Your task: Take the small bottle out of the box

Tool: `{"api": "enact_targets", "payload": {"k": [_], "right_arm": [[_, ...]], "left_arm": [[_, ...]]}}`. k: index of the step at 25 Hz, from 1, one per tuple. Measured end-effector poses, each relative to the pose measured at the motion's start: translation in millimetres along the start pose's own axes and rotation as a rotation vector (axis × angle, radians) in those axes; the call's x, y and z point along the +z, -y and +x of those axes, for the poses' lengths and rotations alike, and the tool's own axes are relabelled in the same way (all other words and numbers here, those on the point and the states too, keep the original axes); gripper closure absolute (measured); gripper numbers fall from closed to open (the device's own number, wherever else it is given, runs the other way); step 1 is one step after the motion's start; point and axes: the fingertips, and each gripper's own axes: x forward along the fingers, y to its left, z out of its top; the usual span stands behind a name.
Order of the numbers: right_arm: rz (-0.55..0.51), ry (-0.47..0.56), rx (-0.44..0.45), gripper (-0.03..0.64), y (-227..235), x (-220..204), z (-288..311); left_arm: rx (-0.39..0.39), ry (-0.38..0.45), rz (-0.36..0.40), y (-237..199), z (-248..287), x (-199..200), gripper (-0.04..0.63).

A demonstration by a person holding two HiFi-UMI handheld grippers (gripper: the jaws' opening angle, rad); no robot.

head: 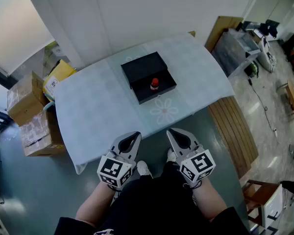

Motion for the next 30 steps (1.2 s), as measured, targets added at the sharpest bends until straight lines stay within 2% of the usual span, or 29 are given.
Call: {"api": "enact_targets", "payload": {"k": [13, 30], "right_arm": [[-0.020, 0.025, 0.016, 0.594, -1.1, 1.8, -5.2], [-0.037, 0.038, 0.009, 0.594, 37.5, 18.0, -9.4]], "left_arm": [[0.004, -0.005, 0.012, 4.2, 2.3, -1.1, 0.566], [0.021, 0.003, 0.013, 12.0, 28.8, 7.0, 0.566]]}}
